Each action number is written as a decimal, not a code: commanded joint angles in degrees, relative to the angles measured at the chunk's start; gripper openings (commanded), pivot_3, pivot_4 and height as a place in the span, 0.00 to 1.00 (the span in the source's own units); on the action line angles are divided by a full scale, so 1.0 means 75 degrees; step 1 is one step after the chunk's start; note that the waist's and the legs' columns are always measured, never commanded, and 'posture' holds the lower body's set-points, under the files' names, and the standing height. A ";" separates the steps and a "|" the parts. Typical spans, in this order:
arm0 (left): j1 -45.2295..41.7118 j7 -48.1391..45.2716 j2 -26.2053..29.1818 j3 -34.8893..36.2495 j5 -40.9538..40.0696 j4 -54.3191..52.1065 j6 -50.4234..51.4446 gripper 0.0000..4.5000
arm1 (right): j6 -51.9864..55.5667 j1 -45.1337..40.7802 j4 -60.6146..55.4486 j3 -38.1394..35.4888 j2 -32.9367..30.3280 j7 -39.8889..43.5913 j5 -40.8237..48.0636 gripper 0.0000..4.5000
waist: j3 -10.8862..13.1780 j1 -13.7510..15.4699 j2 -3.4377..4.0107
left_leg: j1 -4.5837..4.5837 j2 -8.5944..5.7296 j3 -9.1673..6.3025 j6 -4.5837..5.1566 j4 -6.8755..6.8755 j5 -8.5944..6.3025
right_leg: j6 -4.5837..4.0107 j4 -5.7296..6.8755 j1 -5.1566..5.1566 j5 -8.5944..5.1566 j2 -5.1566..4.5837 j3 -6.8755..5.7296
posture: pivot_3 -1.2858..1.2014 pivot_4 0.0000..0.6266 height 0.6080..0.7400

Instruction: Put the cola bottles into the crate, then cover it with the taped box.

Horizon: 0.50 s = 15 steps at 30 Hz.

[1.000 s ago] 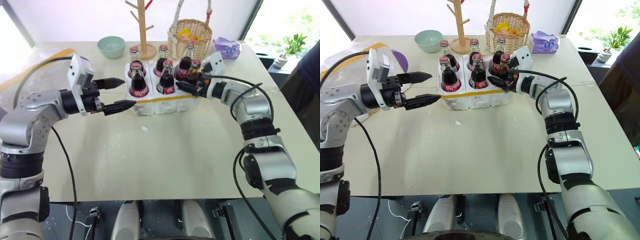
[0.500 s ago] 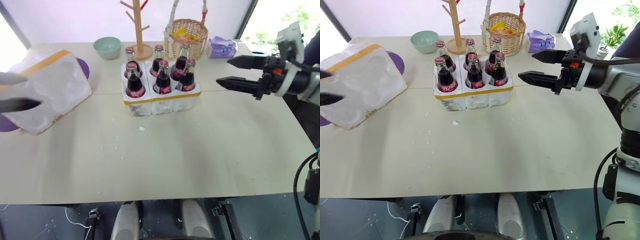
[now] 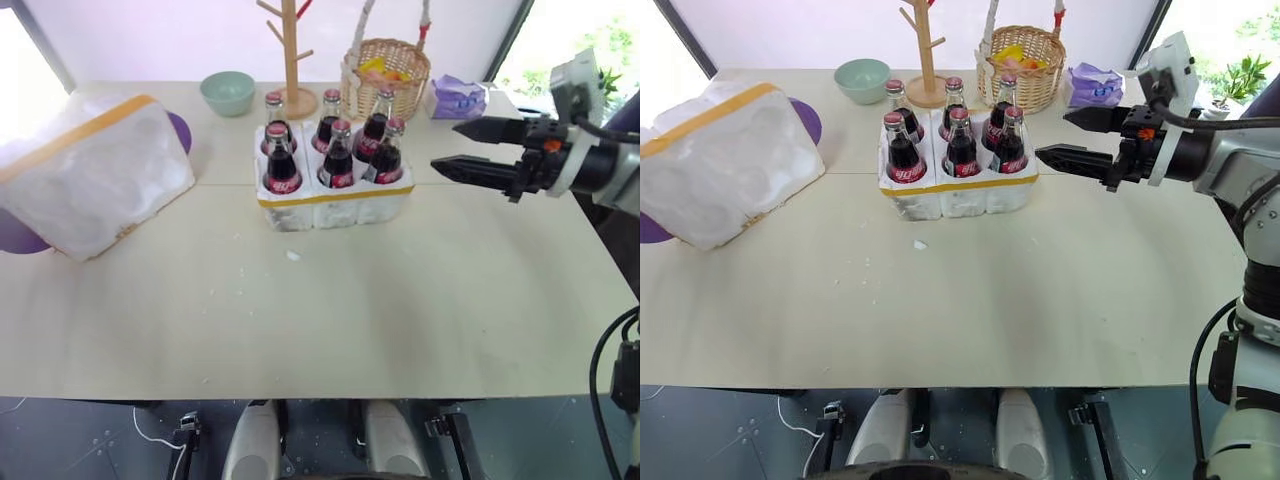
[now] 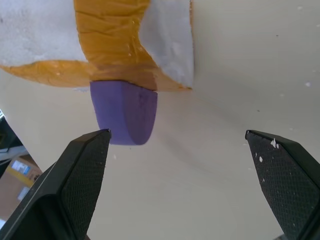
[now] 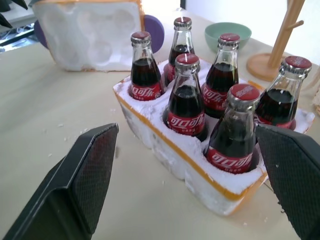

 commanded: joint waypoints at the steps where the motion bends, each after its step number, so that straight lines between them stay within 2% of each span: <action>1: -0.0740 0.0463 -0.0177 -0.0218 0.0667 0.0664 -0.0104 1.00 | -0.0064 0.0193 -0.0223 -0.0182 -0.0090 -0.0207 -0.0029 0.99 | 0.0001 0.0002 -0.0003 | 0.0000 0.0001 -0.0001 0.0000 0.0000 0.0000 | 0.0000 -0.0001 0.0000 0.0000 0.0000 0.0000 | 0.52 0.24 1.00; 6: -0.1114 0.0986 -0.0529 -0.0311 0.1146 0.1106 -0.0103 1.00 | 0.0051 0.0623 -0.0415 -0.0403 -0.0162 -0.0456 0.0101 0.99 | 0.0002 -0.0034 -0.0003 | -0.0001 0.0002 -0.0003 0.0002 -0.0001 -0.0002 | -0.0001 0.0000 -0.0004 -0.0002 -0.0001 0.0001 | 0.52 0.24 1.00; 15: -0.1005 0.1917 -0.1038 -0.0144 0.1427 0.1372 0.0094 1.00 | 0.0237 0.1082 -0.0748 -0.0751 -0.0125 -0.0832 0.0317 0.99 | 0.0002 -0.0041 -0.0004 | 0.0000 0.0002 -0.0006 0.0002 0.0001 -0.0001 | 0.0001 0.0005 -0.0001 -0.0001 -0.0001 0.0001 | 0.52 0.24 1.00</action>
